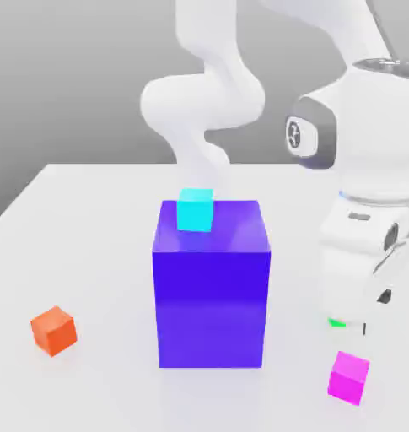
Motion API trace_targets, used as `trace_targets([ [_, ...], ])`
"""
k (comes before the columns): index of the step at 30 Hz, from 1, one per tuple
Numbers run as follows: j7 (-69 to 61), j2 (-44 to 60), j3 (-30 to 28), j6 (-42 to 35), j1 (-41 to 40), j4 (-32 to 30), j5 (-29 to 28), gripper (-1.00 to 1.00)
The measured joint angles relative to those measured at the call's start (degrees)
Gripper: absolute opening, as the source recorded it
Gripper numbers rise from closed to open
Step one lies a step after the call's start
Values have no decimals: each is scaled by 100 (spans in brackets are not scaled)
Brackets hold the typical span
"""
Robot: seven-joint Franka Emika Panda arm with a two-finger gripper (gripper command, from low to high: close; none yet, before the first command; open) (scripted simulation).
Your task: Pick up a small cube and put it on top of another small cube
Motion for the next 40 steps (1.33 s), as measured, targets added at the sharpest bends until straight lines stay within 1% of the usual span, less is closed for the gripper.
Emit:
trace_targets([
  [2, -62, 417, 9, 206, 96, -40, -176, 0],
  [6, 11, 1247, -128, 820, 241, 89, -364, 0],
  [7, 31, 1427, -165, 964, 273, 124, -391, -100],
  [14, 46, 1459, -167, 983, 274, 130, -409, -100],
  [19, -77, 566, -18, 286, 178, -66, -220, -100],
  [25, 900, -676, 396, 26, 727, -1044, 97, -100],
  [30, 1743, -1711, 692, -110, 1203, -1925, 500, -100],
  [33, 2012, -1434, 764, 295, 1215, -2055, 391, -100],
  [37, 2428, -634, 665, 1056, 1176, -2034, -165, -100],
  [38, 2508, -511, 610, 1172, 1210, -2028, -274, 100],
  [40, 2509, -511, 610, 1172, 1212, -2028, -274, 100],
])
